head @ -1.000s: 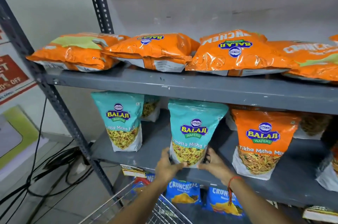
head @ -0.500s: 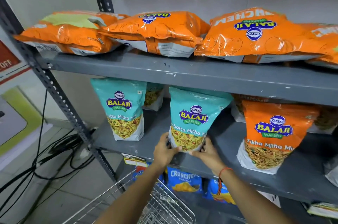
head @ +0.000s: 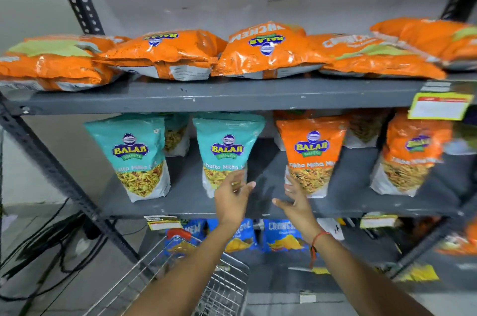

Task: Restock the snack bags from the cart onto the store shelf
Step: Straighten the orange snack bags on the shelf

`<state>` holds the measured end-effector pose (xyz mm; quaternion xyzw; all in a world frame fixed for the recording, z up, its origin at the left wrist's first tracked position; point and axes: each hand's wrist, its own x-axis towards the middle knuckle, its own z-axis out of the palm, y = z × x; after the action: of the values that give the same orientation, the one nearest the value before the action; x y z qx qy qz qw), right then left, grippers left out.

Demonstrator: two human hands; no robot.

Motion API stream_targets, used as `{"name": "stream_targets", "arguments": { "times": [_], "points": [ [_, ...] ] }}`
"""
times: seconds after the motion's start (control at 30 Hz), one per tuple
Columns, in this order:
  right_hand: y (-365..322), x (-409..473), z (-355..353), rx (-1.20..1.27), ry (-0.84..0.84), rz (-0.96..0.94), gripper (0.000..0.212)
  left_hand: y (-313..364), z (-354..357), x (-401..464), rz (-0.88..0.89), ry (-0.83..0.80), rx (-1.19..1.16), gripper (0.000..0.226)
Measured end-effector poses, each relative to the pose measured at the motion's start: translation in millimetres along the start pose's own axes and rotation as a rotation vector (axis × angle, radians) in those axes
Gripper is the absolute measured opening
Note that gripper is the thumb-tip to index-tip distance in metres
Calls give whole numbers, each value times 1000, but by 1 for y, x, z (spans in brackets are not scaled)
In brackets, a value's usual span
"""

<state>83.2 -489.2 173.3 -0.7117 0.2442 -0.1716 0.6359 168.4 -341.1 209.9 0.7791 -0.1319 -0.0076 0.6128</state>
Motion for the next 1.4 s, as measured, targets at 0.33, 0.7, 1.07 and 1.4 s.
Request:
{"name": "stream_targets", "arguments": {
  "times": [0.33, 0.7, 1.07, 1.4],
  "points": [
    [22, 24, -138, -63, 206, 139, 69, 6, 113, -9, -95, -163, 6, 41],
    [38, 84, -137, -124, -86, 127, 60, -31, 150, 15, -239, -267, -30, 57],
    [48, 101, -129, -129, -131, 56, 60, -47, 156, 33, -235, -257, 51, 51],
    [37, 36, -171, -73, 43, 105, 95, -5, 158, -11, -85, -139, 89, 22]
  ]
}}
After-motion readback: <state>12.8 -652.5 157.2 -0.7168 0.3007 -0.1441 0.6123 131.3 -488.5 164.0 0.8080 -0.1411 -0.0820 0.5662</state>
